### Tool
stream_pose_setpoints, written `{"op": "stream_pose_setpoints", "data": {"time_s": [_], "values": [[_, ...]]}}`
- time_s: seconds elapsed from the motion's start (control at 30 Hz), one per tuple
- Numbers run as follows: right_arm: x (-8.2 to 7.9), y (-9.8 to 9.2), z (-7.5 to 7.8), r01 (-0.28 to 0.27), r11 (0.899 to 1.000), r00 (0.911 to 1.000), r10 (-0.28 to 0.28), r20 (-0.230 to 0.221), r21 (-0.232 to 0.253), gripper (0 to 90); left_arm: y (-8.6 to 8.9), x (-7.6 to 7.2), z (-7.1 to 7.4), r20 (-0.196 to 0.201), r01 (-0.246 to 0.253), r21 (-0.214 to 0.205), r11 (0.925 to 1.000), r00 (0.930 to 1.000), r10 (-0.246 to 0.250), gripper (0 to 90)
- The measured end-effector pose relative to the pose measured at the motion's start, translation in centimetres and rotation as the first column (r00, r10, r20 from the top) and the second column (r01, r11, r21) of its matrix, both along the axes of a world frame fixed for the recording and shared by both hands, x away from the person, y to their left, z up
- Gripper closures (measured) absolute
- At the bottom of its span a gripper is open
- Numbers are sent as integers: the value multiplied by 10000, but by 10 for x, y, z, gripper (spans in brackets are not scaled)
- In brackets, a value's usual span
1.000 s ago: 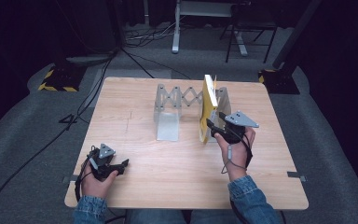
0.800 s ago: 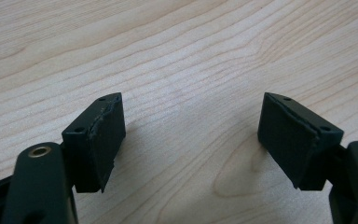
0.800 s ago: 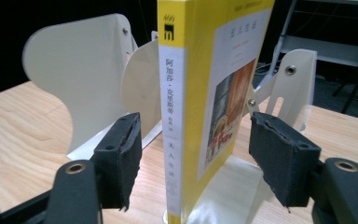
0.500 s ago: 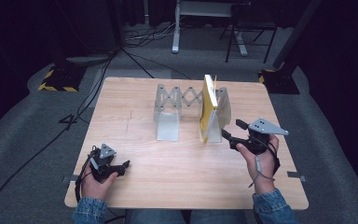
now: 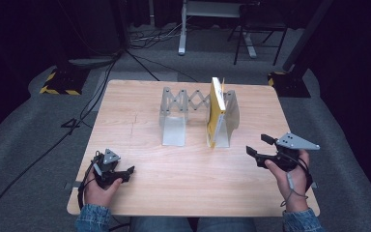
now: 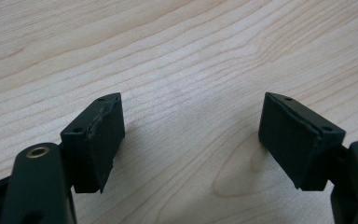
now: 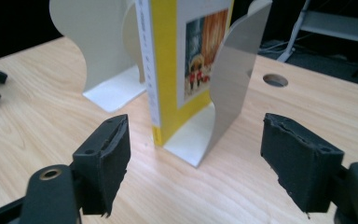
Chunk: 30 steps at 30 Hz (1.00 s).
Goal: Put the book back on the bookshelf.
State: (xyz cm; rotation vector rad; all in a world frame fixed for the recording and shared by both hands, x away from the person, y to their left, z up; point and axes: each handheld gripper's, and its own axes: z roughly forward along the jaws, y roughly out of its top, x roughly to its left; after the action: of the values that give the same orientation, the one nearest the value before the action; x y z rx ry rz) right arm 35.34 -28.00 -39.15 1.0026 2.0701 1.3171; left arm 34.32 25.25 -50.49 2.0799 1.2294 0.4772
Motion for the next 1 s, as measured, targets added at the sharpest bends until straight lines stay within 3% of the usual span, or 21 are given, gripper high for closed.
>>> {"op": "stream_pose_setpoints", "data": {"time_s": [0.2,0.33,0.47,0.57,0.63,0.77,1.0], "values": [[-4,-25,-11,-195,9995,9972,176,-721,-255,239,0,0,0,-7,16,33,10000,10000,-16,231],[-9,-43,-24,181,9997,9946,-162,-1026,174,233,0,0,0,-1,-1,-4,10000,10000,1,231],[-9,-56,-39,217,9958,9929,-111,-1183,892,232,0,0,0,-10,21,18,10000,10000,-21,231],[-8,-60,-54,316,9975,9888,-219,-1474,639,232,0,0,0,-4,7,10,10000,10000,-7,231],[-7,-61,-61,176,9997,9831,-137,-1828,196,231,0,0,0,-4,8,10,10000,10000,-8,231],[-7,-65,-71,234,9997,9775,-207,-2097,105,231,0,0,0,-17,7,7,10000,10000,-7,230],[-4,-65,-92,341,9975,9611,-495,-2719,-613,220,0,0,0,-3,-2,-5,10000,10000,2,231]]}}
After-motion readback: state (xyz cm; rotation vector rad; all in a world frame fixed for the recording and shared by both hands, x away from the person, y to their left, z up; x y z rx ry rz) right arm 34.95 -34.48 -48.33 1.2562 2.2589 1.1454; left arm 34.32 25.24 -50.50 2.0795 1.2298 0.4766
